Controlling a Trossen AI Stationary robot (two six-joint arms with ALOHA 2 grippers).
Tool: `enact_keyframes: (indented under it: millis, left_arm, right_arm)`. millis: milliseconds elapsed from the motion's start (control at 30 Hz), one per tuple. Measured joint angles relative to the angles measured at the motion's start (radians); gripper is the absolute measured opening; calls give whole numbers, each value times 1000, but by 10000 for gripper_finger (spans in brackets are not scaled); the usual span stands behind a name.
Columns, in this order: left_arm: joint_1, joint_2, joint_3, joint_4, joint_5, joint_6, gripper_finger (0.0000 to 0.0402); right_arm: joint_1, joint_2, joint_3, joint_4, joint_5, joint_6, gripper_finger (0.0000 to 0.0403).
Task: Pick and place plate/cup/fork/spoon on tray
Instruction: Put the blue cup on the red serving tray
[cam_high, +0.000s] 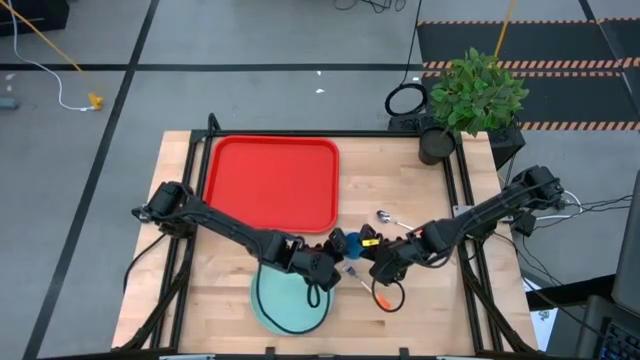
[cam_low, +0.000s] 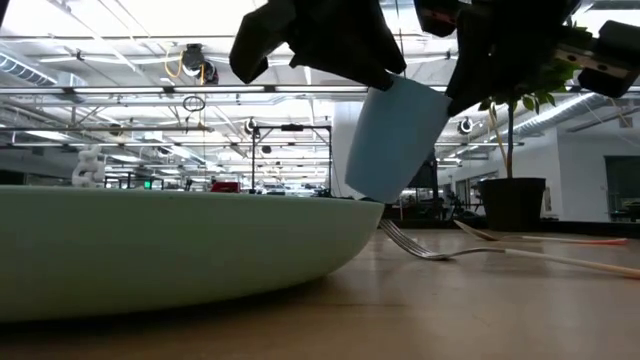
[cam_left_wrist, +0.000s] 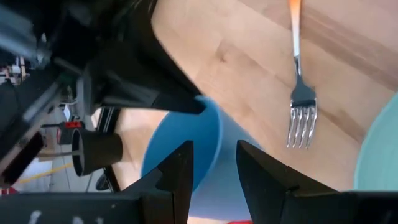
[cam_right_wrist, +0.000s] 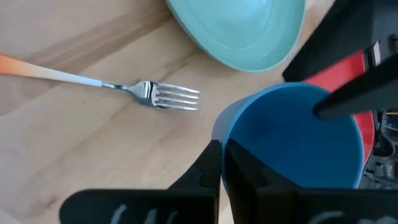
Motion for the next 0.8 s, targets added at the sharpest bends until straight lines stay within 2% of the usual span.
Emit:
enact_keyframes:
  millis: [300,667,800]
  left_arm:
    - [26,35,0,-27,62,1,120]
    - [30,48,-3,-10,98,67,13]
    - [32,43,2,31,71,59,13]
  right_arm:
    - [5,1,0,22,-94,-106,0]
    - [15,-2,2,57,-100,-137,6]
    - [35,1,2,140,-55,-147,34]
